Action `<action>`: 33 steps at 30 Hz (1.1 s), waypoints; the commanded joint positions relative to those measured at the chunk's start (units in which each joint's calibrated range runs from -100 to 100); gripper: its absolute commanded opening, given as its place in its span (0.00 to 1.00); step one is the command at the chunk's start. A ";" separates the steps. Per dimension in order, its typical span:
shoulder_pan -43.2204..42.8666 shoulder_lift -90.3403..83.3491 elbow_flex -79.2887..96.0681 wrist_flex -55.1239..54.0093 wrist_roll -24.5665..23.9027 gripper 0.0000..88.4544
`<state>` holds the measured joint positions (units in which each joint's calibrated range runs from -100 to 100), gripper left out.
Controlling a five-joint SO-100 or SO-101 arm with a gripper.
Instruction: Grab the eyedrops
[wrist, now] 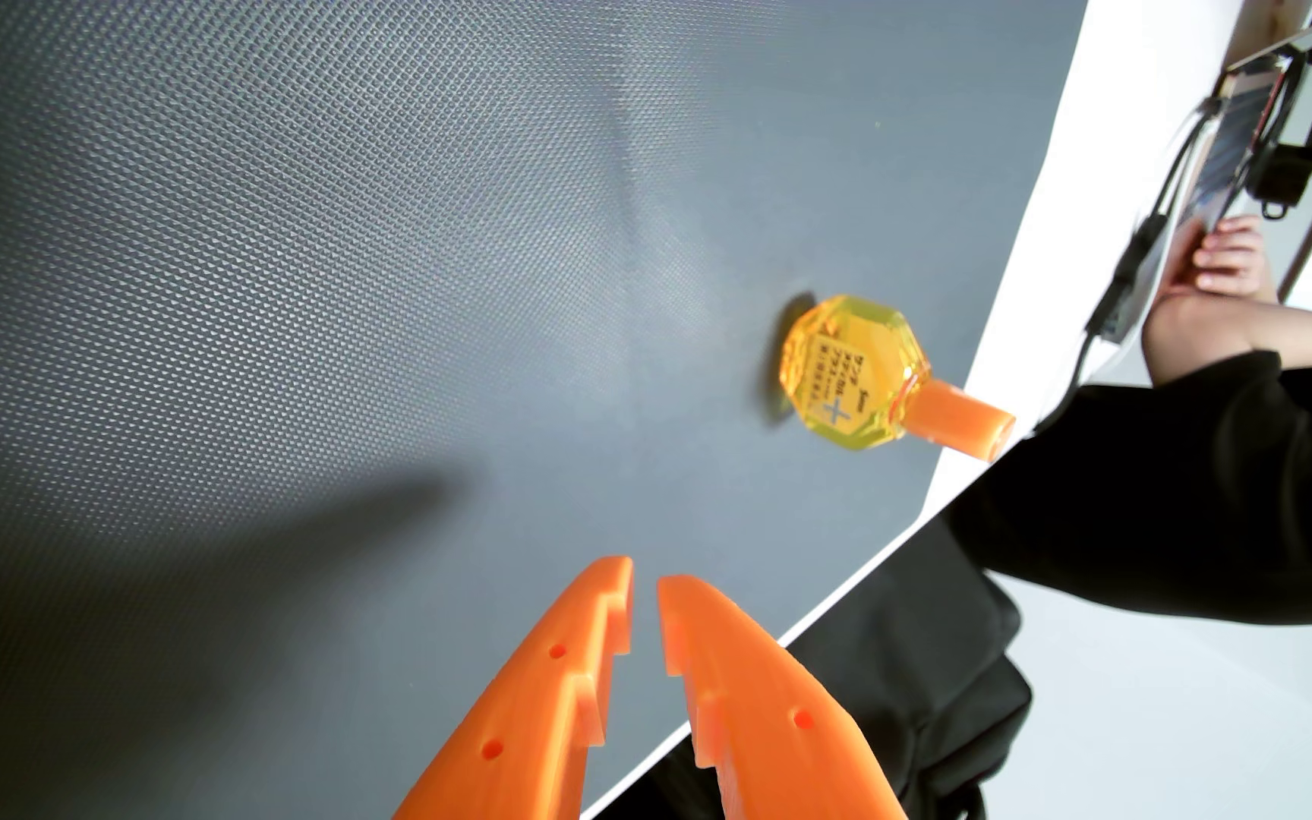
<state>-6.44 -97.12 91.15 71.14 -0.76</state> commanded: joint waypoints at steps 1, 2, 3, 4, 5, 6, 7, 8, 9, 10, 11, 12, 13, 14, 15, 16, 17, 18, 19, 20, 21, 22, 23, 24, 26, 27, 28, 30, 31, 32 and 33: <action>0.04 -0.42 -0.07 -0.05 0.16 0.01; 0.04 -0.42 -0.07 -0.05 0.16 0.01; 0.04 -0.42 -0.07 -0.05 0.16 0.01; 0.04 -0.42 -0.07 -0.05 0.16 0.01; 0.04 -0.42 -0.07 -0.05 0.16 0.01; 0.04 -0.42 -0.07 -0.05 0.16 0.01; 0.04 -0.42 -0.07 -0.05 0.16 0.01; 0.04 -0.42 -0.07 -0.05 0.16 0.01; 0.04 -0.42 -0.07 -0.05 0.16 0.01; 0.04 -0.42 -0.07 -0.05 0.16 0.01; 0.04 -0.42 -0.07 -0.05 0.16 0.01; 0.04 -0.42 -0.07 -0.05 0.16 0.01; 0.04 -0.42 -0.07 -0.05 0.16 0.01; 0.04 -0.42 -0.07 -0.05 0.16 0.01; 0.04 -0.42 -0.07 -0.05 0.16 0.01; 0.04 -0.42 -0.07 -0.05 0.16 0.01; 0.04 -0.42 -0.07 -0.05 0.16 0.01; 0.04 -0.42 -0.07 -0.05 0.16 0.01; 0.04 -0.42 -0.07 -0.05 0.16 0.01; 0.04 -0.42 -0.07 -0.05 0.16 0.01; 0.04 -0.42 -0.07 -0.22 0.16 0.01; 0.04 -0.42 -0.07 -0.31 0.16 0.01; 0.04 -0.42 -0.07 -0.39 0.16 0.01; 0.12 -0.42 -0.07 -0.39 0.16 0.01; 0.12 -0.42 0.02 -0.65 0.16 0.01; 0.12 -0.42 0.11 -1.43 -0.05 0.01; 0.12 -0.42 0.29 -2.38 -0.16 0.01; 0.12 -0.42 -0.34 -4.11 -0.21 0.01; 0.12 -0.42 -0.61 -4.63 -0.21 0.01; 0.12 -0.33 -1.24 -5.41 -0.21 0.01; 0.12 -0.33 -2.14 -6.02 -0.21 0.01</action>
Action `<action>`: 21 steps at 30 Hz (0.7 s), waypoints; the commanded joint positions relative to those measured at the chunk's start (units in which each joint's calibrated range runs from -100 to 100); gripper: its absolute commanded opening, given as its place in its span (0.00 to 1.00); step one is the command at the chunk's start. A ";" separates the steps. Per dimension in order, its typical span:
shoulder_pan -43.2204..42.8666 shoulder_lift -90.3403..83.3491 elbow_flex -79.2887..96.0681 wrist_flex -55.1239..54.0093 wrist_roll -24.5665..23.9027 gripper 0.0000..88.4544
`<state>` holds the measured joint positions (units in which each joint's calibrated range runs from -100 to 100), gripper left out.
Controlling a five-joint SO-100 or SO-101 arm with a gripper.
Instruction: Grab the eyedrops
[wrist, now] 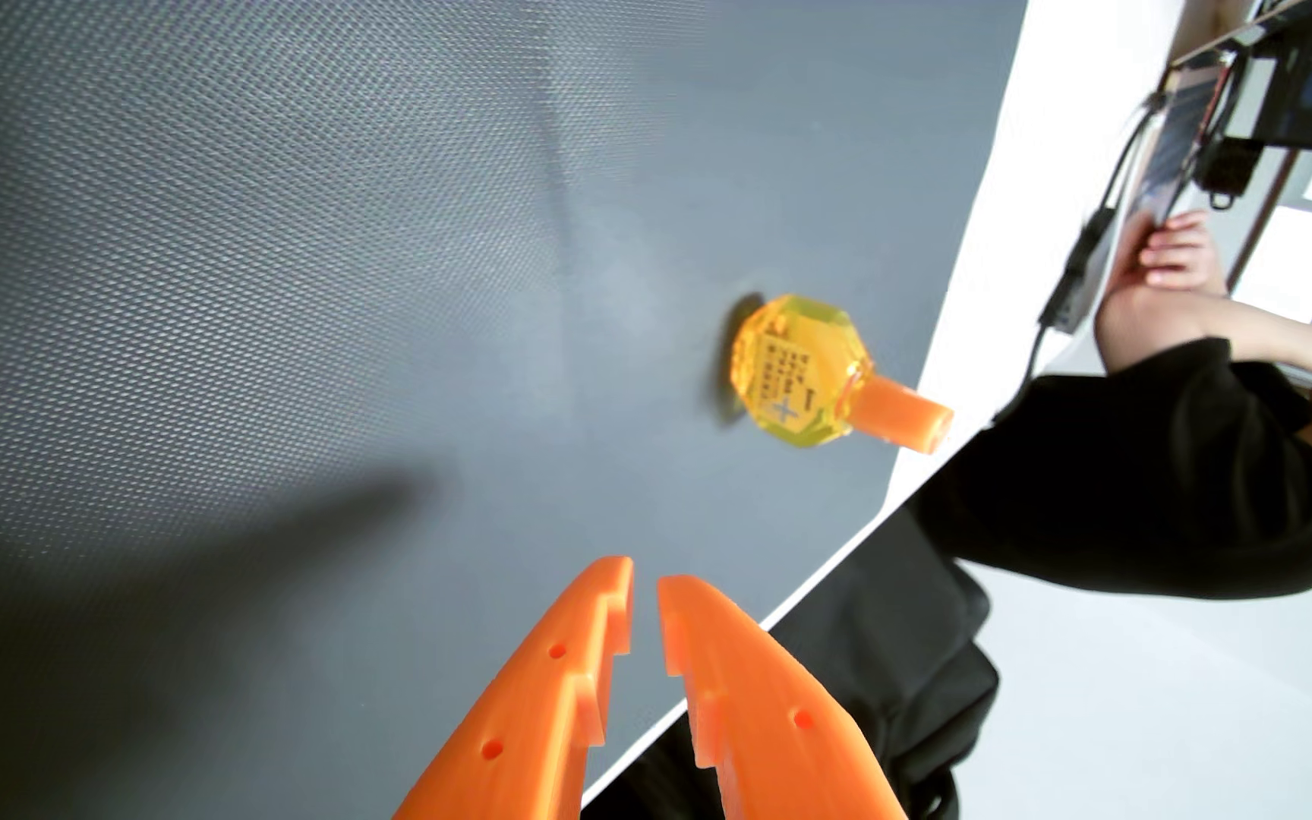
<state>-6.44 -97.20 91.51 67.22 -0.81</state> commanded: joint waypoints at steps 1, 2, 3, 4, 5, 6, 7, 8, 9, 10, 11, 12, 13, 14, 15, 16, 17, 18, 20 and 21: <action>0.12 -0.25 -3.40 -2.10 -0.21 0.01; 0.12 0.09 -4.84 -2.18 -0.21 0.01; 0.12 0.60 -6.46 -1.92 0.00 0.01; 0.12 0.68 -7.99 -1.58 0.21 0.01; 0.46 0.68 -9.16 -0.80 0.31 0.01; 1.37 0.77 -10.42 0.50 0.68 0.01; 2.45 0.77 -11.32 1.63 1.20 0.01; 3.37 0.77 -11.59 1.97 1.67 0.01; 4.20 0.85 -11.50 1.97 2.25 0.01; 4.61 0.85 -11.32 2.06 2.56 0.01; 4.78 0.85 -11.32 2.15 2.67 0.01; 4.78 0.85 -11.32 2.15 2.67 0.01; 4.61 0.85 -11.23 2.15 2.67 0.01; 4.45 0.85 -11.23 2.15 2.67 0.01; 4.36 0.94 -11.23 2.15 2.67 0.01; 4.28 1.28 -11.23 2.06 2.67 0.01; 4.28 2.21 -11.23 1.97 2.67 0.01; 4.20 3.83 -11.59 1.80 2.67 0.01; 4.20 7.56 -12.22 0.24 2.67 0.02; 4.20 10.03 -13.03 -0.54 2.67 0.02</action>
<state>-2.40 -92.45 82.21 68.53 1.70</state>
